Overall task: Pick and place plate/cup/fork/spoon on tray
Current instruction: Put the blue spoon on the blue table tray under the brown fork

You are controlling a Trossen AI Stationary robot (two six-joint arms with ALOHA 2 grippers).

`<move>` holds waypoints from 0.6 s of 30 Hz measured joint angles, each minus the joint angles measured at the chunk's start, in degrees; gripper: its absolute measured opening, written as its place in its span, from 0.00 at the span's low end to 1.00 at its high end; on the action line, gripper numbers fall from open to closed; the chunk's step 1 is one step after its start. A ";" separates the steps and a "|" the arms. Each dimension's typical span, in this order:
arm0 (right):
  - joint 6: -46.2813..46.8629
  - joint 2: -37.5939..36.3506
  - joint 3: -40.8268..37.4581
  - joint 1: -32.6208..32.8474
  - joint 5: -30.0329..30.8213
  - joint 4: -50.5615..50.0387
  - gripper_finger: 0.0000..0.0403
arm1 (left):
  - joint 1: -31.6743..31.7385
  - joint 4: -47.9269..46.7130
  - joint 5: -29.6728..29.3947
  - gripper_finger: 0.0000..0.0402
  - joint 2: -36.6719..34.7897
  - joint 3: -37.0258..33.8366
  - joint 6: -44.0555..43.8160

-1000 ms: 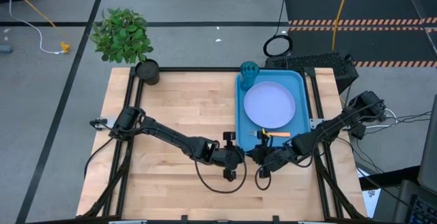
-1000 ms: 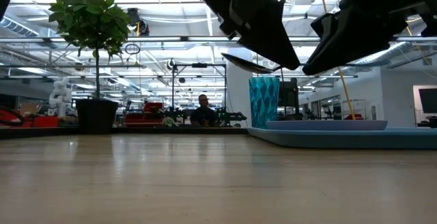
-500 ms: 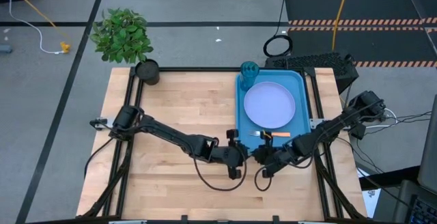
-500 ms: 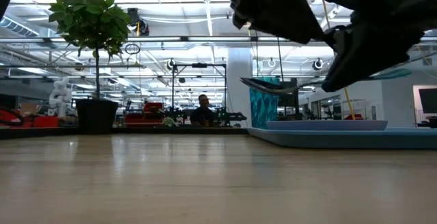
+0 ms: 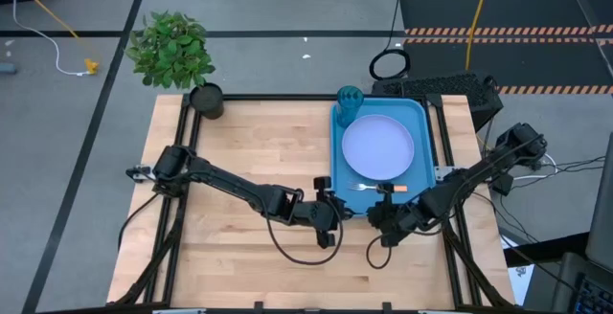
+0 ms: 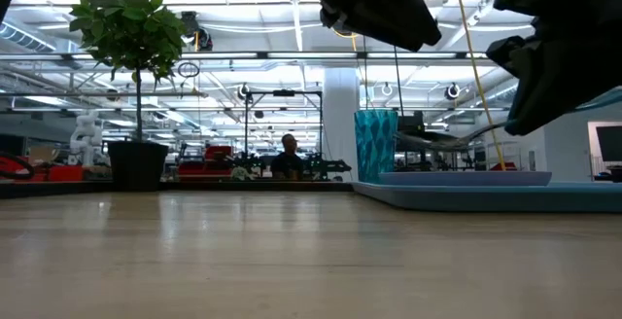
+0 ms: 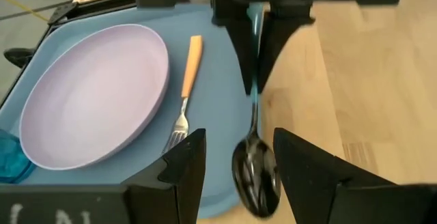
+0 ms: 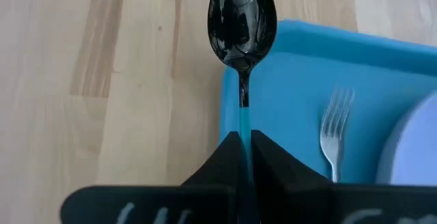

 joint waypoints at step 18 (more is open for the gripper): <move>3.99 -12.48 -15.52 -1.60 4.64 -1.15 0.02 | 0.25 2.24 -0.04 0.44 0.02 -0.04 -0.52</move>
